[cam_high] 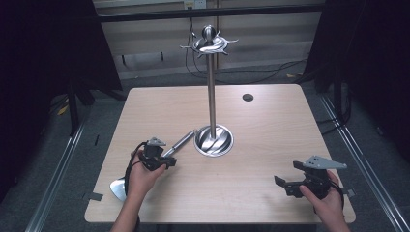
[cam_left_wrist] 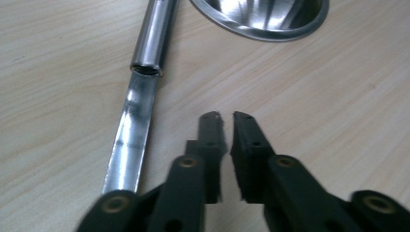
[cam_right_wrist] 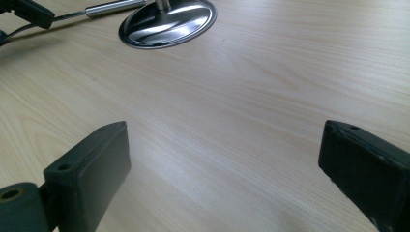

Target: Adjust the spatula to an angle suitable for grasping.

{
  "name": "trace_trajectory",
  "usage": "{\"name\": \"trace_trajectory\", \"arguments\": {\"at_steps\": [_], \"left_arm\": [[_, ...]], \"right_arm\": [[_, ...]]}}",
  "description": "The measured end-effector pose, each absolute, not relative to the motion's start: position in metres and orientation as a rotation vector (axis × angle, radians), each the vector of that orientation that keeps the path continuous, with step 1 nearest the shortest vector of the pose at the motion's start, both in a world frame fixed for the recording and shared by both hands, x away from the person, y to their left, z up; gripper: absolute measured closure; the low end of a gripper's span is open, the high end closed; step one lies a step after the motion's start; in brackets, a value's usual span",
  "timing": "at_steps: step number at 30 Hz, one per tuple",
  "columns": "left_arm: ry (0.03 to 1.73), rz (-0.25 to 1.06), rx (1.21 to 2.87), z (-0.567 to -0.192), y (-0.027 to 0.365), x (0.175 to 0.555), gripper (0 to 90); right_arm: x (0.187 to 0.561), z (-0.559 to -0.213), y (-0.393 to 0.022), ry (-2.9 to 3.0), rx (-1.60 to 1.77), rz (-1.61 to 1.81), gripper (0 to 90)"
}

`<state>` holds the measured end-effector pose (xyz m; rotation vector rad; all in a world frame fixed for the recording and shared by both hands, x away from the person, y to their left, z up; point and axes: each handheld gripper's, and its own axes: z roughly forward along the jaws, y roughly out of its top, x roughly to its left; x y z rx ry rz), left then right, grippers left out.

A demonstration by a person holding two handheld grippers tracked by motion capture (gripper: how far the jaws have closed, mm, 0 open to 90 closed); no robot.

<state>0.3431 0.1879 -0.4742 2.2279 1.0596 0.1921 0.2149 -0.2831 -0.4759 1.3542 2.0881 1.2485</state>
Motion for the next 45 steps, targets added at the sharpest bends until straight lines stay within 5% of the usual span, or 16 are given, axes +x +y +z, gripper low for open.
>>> {"name": "trace_trajectory", "arguments": {"at_steps": [45], "left_arm": [[1.315,0.24,2.193,-0.487,0.197,0.399,90.0]], "right_arm": [[0.213,-0.476,-0.282,2.099,1.338,1.25,4.0]]}}
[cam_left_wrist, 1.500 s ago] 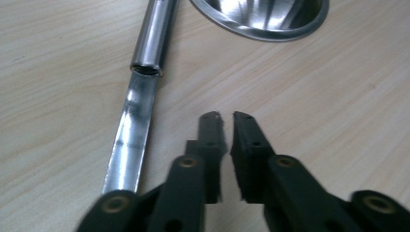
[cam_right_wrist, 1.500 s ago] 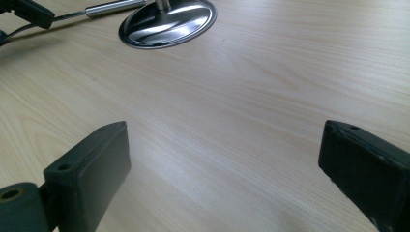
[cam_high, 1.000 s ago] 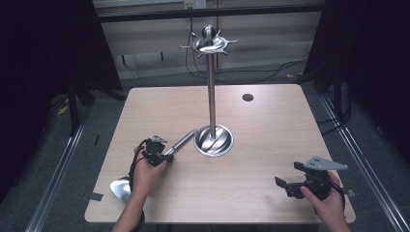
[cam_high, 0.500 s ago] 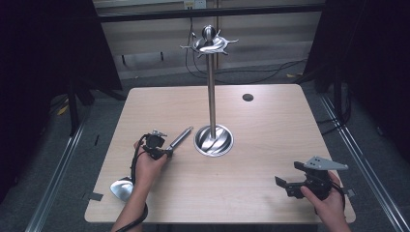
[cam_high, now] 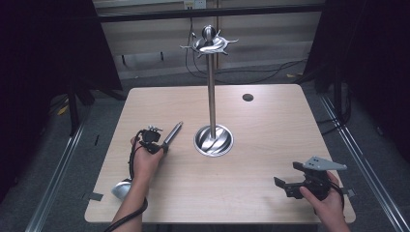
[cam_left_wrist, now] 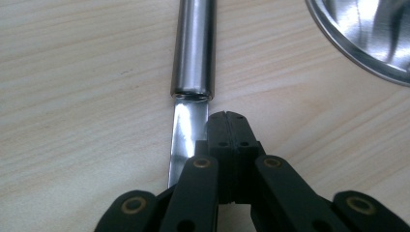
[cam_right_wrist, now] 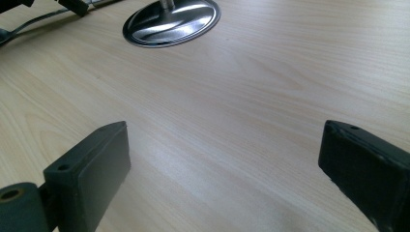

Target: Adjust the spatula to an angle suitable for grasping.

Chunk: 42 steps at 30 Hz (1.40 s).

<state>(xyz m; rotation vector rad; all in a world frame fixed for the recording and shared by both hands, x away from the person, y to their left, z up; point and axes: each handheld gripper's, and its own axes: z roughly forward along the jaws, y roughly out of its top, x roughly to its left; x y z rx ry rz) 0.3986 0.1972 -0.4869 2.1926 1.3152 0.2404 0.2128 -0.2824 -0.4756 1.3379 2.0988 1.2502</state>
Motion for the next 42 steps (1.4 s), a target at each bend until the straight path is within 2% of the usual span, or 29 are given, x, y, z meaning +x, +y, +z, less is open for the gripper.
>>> {"name": "trace_trajectory", "arguments": {"at_steps": [8,13,16,27,42], "left_arm": [[1.363,0.251,2.164,-0.487,0.203,0.404,89.7],[1.351,0.241,2.16,-0.477,0.203,0.402,81.7],[1.354,0.242,2.143,-0.47,0.203,0.401,71.3],[1.362,0.287,2.215,-0.459,0.22,0.403,58.4],[1.409,0.254,2.266,-0.477,0.221,0.408,54.6]], "right_arm": [[0.212,-0.475,-0.282,2.092,1.334,1.252,4.2],[0.213,-0.475,-0.281,2.095,1.337,1.256,4.2],[0.213,-0.476,-0.281,2.105,1.332,1.254,4.1],[0.213,-0.475,-0.28,2.104,1.33,1.262,4.1],[0.214,-0.476,-0.279,2.11,1.328,1.256,4.1]]}}
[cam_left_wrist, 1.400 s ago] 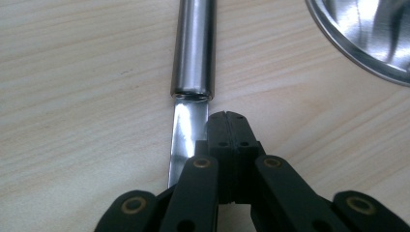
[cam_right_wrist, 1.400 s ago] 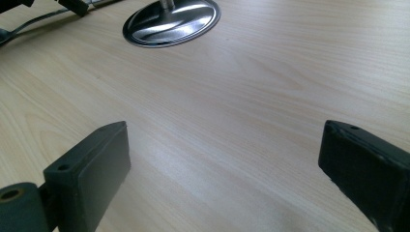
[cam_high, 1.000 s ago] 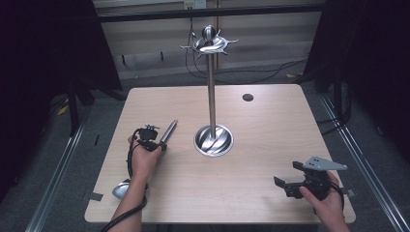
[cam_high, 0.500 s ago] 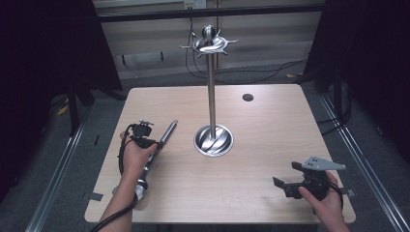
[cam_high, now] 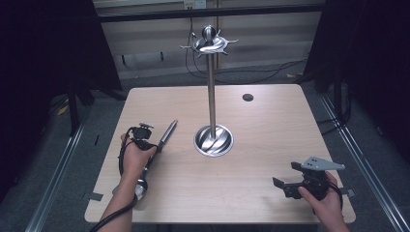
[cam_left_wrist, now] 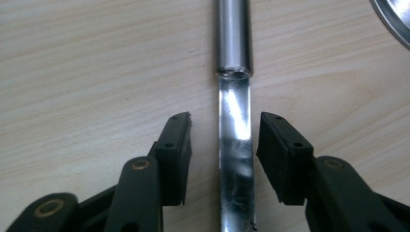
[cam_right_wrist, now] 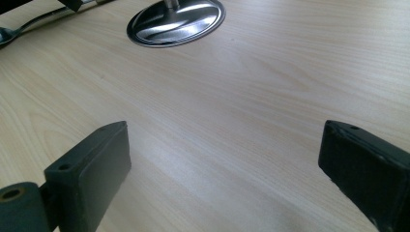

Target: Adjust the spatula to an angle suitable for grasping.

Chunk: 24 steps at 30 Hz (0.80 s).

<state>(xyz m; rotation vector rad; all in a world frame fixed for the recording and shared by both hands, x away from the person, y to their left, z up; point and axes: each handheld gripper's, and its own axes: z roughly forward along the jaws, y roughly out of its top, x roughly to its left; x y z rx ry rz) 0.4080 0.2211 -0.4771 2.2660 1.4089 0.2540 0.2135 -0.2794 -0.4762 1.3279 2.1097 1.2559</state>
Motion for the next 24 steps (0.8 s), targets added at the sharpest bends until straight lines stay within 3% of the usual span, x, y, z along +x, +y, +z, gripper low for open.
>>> {"name": "trace_trajectory", "arguments": {"at_steps": [5,11,24], "left_arm": [[1.404,0.271,2.31,-0.478,0.216,0.41,59.1],[1.413,0.265,2.349,-0.476,0.209,0.411,73.6],[1.414,0.235,2.347,-0.474,0.21,0.414,75.2]], "right_arm": [[0.214,-0.477,-0.28,2.111,1.333,1.254,4.2],[0.214,-0.477,-0.28,2.114,1.336,1.247,4.2],[0.215,-0.479,-0.279,2.12,1.339,1.245,4.2]]}}
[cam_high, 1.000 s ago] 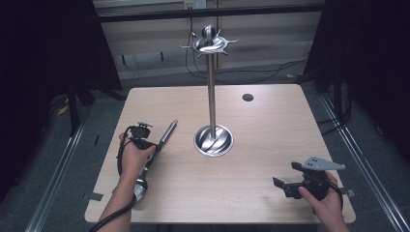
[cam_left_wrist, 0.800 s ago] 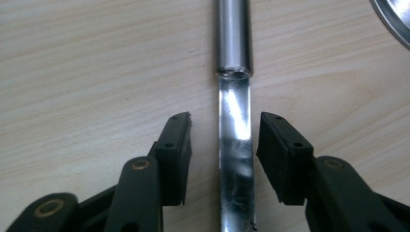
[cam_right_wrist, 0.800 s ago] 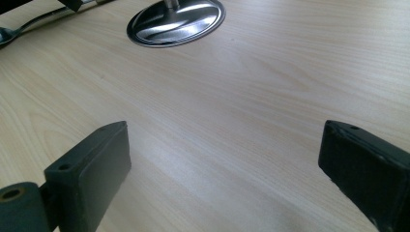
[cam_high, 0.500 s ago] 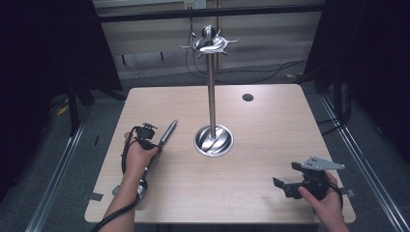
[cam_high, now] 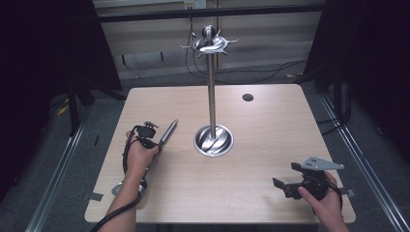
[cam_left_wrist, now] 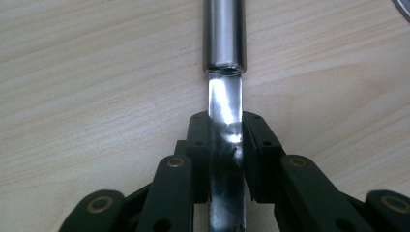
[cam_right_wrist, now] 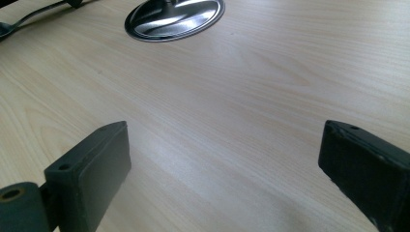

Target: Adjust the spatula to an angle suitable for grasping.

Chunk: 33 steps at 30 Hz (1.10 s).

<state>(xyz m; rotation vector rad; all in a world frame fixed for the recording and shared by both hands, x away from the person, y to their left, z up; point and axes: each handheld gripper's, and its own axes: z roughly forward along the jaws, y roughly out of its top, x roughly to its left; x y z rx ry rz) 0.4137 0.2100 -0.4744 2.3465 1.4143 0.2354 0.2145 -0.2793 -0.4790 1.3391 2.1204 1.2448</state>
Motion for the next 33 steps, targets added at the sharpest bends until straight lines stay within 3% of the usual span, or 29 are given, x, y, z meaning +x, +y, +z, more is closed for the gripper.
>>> {"name": "trace_trajectory", "arguments": {"at_steps": [33], "left_arm": [[1.234,0.238,2.005,-0.398,0.232,0.396,75.5]], "right_arm": [[0.215,-0.479,-0.279,2.109,1.34,1.238,4.1]]}}
